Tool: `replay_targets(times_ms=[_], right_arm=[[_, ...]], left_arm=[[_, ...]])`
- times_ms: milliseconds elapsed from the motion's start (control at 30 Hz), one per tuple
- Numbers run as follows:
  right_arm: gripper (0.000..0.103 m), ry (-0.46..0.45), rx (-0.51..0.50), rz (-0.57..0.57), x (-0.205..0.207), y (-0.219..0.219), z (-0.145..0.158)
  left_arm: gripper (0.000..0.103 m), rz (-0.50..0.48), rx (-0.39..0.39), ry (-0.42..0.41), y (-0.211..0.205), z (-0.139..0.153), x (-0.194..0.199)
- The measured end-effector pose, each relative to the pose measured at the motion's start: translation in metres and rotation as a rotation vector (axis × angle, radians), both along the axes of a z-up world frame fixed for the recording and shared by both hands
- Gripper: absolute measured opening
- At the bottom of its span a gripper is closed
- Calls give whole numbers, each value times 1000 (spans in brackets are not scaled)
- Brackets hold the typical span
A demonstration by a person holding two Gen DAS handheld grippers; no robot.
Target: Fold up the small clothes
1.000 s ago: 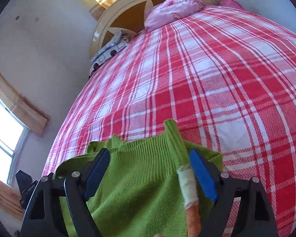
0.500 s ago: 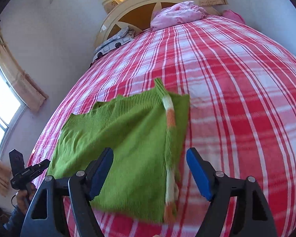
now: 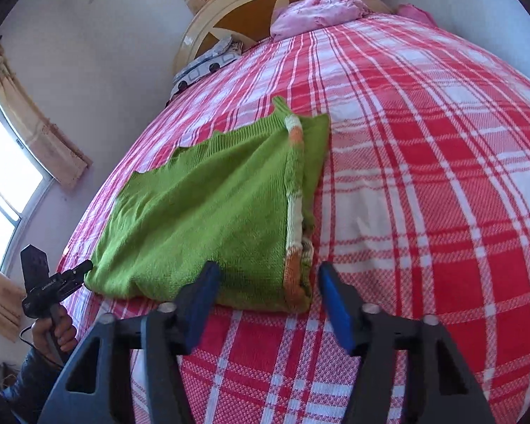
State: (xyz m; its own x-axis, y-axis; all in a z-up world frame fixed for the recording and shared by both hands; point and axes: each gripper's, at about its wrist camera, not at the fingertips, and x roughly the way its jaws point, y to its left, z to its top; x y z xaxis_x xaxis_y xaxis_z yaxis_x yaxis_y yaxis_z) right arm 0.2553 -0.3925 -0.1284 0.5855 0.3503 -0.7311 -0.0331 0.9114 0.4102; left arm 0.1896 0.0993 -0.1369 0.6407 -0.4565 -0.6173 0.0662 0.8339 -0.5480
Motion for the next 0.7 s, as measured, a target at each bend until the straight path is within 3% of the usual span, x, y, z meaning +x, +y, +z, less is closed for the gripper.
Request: replay_targets(times_ms=[67,100,133,233,300,467,600,700], right_arm=[[24,-6,9,5,0,0,-1],[10,-10,12,8,-1,0,0],[9,-15,17,12,-3,0,3],[8,-52,9,44,-17,3,22],[8,-61,-14,62,-28,4,31],[8,61,-73,63,-21,4,-5],[8,43,-92,65,-28,9,-4],[8,31,-182,102,-37,18,-3]], left_arm=[[24,-7,19,-9,-1,2,-3],[8,-10,24,0,-1,1,-3],[8,-18,11,13,0,0,-2],[8,-21,-40,20,6,3,-10],[7,-33,-25,7,5,10,-19],[8,-47,44,16,2,1,-24],[8,-31,10,20,6,1,-27],[8,-45,82,-13,1,7,-31]])
